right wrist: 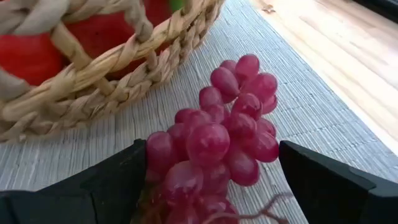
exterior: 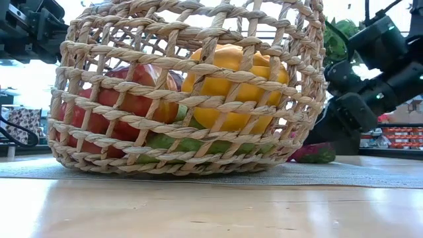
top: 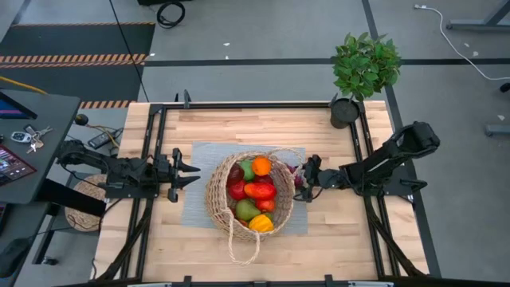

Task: Build produce basket
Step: Put the grapes into the basket

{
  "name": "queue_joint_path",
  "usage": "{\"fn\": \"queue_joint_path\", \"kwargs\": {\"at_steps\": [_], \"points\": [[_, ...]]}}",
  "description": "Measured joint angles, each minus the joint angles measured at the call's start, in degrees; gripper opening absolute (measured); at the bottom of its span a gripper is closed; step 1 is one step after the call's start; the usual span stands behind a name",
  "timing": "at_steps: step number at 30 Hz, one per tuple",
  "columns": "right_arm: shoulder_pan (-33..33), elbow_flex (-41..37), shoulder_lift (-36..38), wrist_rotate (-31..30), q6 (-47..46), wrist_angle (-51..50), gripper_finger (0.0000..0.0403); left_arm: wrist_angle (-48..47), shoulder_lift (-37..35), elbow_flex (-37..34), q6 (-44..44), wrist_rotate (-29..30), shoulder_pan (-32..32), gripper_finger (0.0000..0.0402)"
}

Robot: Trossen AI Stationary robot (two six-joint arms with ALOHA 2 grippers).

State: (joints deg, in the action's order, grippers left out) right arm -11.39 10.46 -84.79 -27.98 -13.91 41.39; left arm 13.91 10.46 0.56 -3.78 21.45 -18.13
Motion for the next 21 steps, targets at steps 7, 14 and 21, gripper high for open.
{"fn": "queue_joint_path", "kwargs": {"at_steps": [7, 14, 21], "points": [[3.58, 0.02, -5.91, 5.23, 0.05, 8.24, 0.0359, -0.02, 0.00, 0.00, -0.01, 0.00, 0.01, 0.0130], [5.82, 0.11, -8.88, 5.81, -3.15, 8.93, 0.0323, -0.02, 0.00, -0.02, -0.06, -0.02, 0.00, 0.0127], [6.92, 0.00, -8.81, 5.48, -2.85, 9.88, 0.0250, -0.02, 0.00, -0.02, -0.02, -0.02, 0.00, 0.0133]]}}
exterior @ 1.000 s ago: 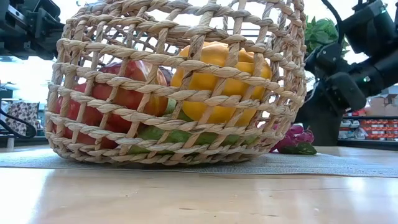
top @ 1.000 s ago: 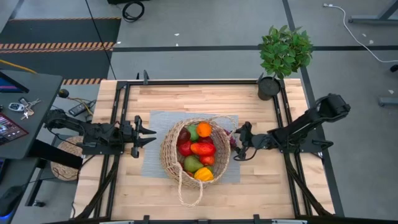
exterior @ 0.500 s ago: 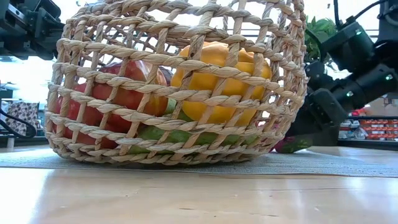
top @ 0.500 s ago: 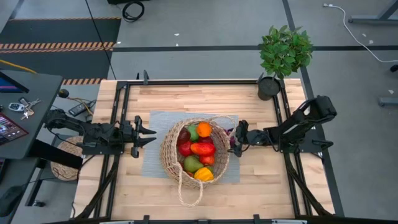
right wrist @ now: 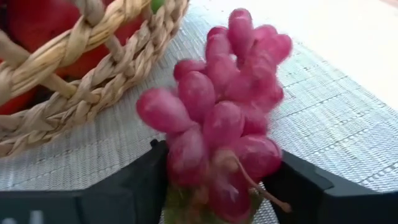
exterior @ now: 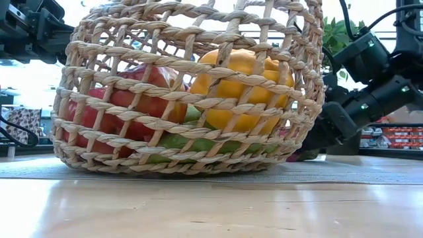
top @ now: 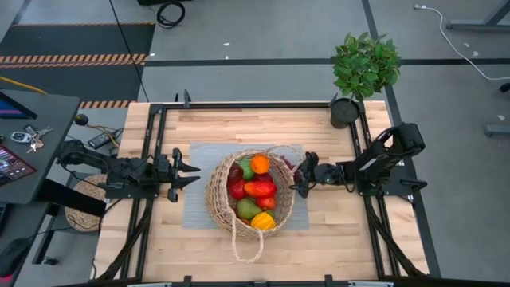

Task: Build produce basket
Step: Put the grapes into the basket

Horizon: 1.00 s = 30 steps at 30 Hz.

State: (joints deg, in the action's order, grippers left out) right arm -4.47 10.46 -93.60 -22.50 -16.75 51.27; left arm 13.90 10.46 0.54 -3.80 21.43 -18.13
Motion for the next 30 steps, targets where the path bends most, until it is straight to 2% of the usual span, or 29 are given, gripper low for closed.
{"fn": "queue_joint_path", "kwargs": {"at_steps": [8, 15, 19, 24, 30], "points": [[0.92, -0.07, -0.02, -0.48, 2.94, 2.27, 0.0176, -0.01, 0.00, 0.00, 0.01, 0.01, 0.01, 0.0127], [1.37, -0.07, -0.04, -2.52, 7.64, 3.20, 0.0151, -0.01, 0.00, 0.00, 0.01, 0.00, 0.01, 0.0132], [1.35, -0.09, -0.04, -6.71, 13.80, 6.84, 0.0149, -0.01, 0.00, -0.02, 0.01, 0.00, 0.00, 0.0130], [0.65, -0.08, -0.04, -13.49, 24.39, 15.98, 0.0149, -0.01, 0.00, -0.02, 0.01, 0.00, 0.00, 0.0126], [-1.21, -0.07, -0.02, -24.28, 43.84, 30.81, 0.0148, 0.01, 0.00, -0.02, 0.01, 0.02, 0.00, 0.0132]]}}
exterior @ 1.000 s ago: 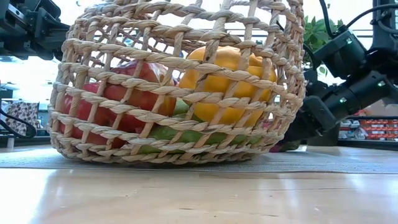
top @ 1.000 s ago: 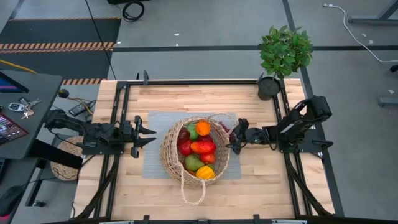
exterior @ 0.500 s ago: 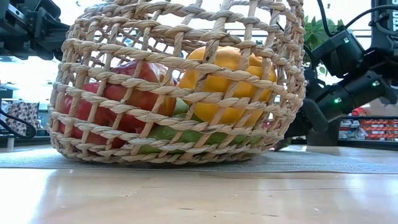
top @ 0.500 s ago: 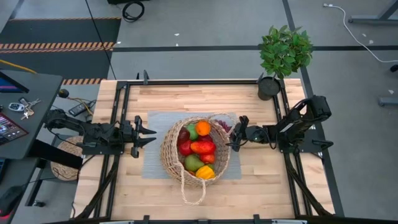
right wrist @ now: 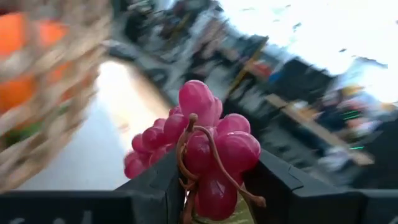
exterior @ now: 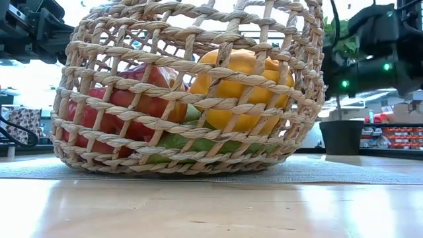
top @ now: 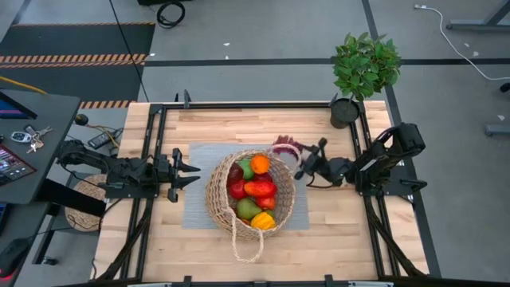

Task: Build produce basket
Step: Put the grapes into the basket

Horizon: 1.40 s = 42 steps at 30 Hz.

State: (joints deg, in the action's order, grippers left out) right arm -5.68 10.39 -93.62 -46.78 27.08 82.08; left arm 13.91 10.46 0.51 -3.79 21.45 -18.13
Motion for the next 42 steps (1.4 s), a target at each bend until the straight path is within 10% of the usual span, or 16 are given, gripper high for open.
{"fn": "queue_joint_path", "kwargs": {"at_steps": [8, 26, 42], "points": [[-2.27, 3.62, 4.85, -15.07, 18.61, 7.49, 0.0148, -0.04, 0.02, 0.00, 0.02, 0.00, 0.02, 0.0128], [-8.91, 13.27, 25.40, -17.47, 40.60, 5.78, 0.0122, -0.05, 0.02, 0.00, -0.01, -0.02, 0.01, 0.0133], [-10.77, 39.20, 29.46, -12.70, 23.91, -43.49, 0.0120, -0.04, 0.02, 0.00, 0.00, -0.02, 0.00, 0.0134]]}}
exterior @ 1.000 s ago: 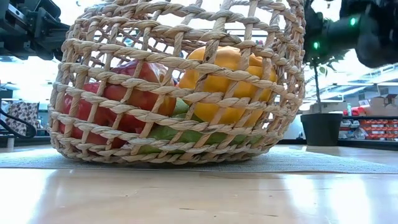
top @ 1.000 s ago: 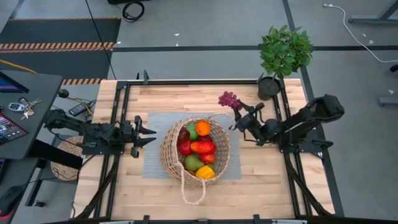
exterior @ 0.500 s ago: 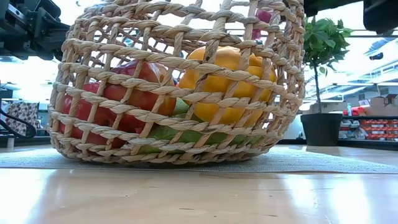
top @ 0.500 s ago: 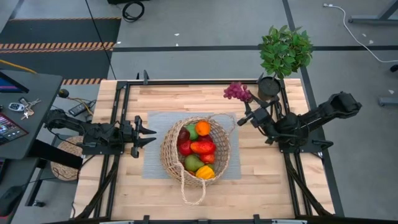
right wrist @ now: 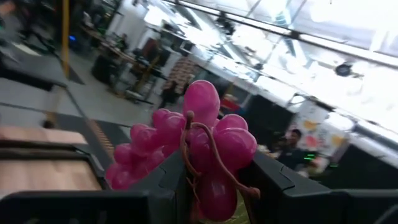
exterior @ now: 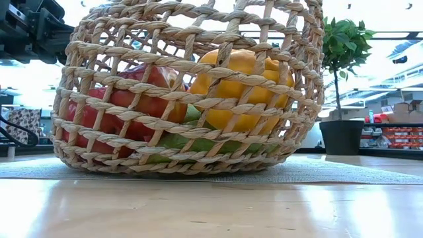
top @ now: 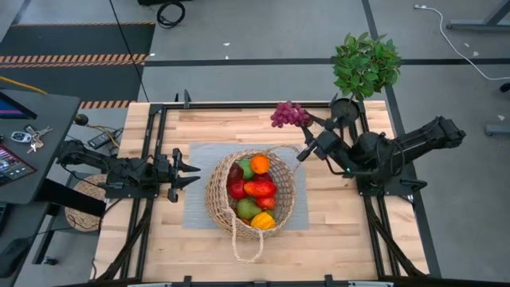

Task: Build produce basket
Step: Put the grapes into the basket

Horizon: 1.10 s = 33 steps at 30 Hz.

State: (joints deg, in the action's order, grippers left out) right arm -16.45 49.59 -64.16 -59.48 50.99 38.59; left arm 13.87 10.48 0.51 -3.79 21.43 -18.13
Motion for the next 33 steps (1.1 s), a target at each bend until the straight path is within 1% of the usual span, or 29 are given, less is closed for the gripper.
{"fn": "queue_joint_path", "kwargs": {"at_steps": [4, 8, 12, 18, 27, 31, 33], "points": [[0.00, 5.46, 0.00, 3.51, -9.54, -9.82, 0.0120, 0.00, 0.00, 0.00, 0.00, 0.00, 0.01, 0.0139], [-0.13, 8.84, 0.00, 5.86, -18.00, -14.83, 0.0120, -0.02, 0.00, 0.00, 0.00, 0.00, 0.00, 0.0138], [-1.08, 11.07, 0.02, 8.60, -22.67, -17.87, 0.0120, -0.01, 0.00, 0.00, 0.00, 0.00, 0.00, 0.0134], [-2.70, 12.76, 0.02, 10.45, -24.49, -19.36, 0.0120, 0.00, 0.00, 0.00, 0.02, 0.00, 0.00, 0.0137], [-5.24, 15.68, 0.01, 17.24, -24.95, -20.22, 0.0120, 0.00, 0.00, 0.00, 0.00, 0.00, 0.00, 0.0139], [-5.20, 19.02, 0.02, 19.60, -28.07, -24.53, 0.0120, 0.00, 0.00, 0.00, 0.00, 0.00, 0.00, 0.0136], [-4.97, 20.97, 0.02, 21.96, -30.15, -28.56, 0.0120, 0.00, -0.01, 0.00, 0.02, 0.00, 0.01, 0.0137]]}}
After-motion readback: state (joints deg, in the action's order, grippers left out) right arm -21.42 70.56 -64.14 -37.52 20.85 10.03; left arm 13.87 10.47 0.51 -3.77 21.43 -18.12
